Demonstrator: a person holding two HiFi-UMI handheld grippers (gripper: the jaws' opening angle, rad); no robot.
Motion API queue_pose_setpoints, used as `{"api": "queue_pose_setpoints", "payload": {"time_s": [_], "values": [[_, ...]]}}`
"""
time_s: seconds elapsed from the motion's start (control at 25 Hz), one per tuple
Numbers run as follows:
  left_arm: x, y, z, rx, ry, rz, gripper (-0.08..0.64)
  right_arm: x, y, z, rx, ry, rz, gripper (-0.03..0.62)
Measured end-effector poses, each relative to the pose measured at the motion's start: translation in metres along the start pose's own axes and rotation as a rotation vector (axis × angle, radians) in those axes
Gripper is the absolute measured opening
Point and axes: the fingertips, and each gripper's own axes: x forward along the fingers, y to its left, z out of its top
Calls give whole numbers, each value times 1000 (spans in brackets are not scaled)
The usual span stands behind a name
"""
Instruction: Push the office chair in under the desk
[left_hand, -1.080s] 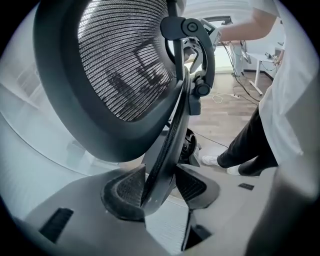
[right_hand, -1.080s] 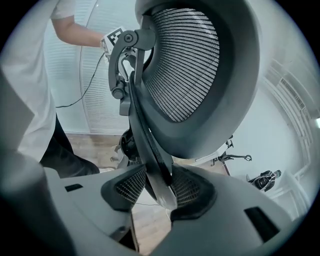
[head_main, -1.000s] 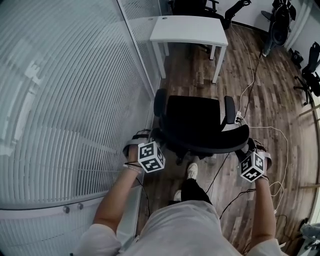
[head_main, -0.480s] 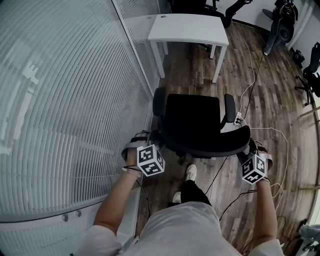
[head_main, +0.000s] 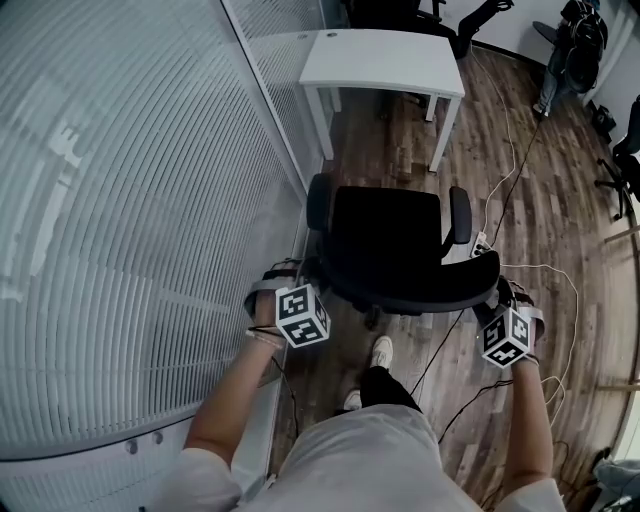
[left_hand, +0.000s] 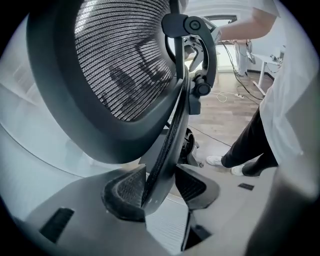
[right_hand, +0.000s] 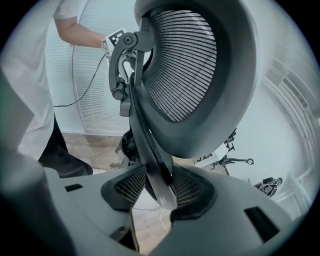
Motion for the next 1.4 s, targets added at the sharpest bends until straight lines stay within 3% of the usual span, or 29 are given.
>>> {"api": "queue_pose_setpoints", "payload": {"time_s": [1.4], "values": [[84,130,24,-89,54,24,202,98,-136,6,-38,-46,22,169]]}}
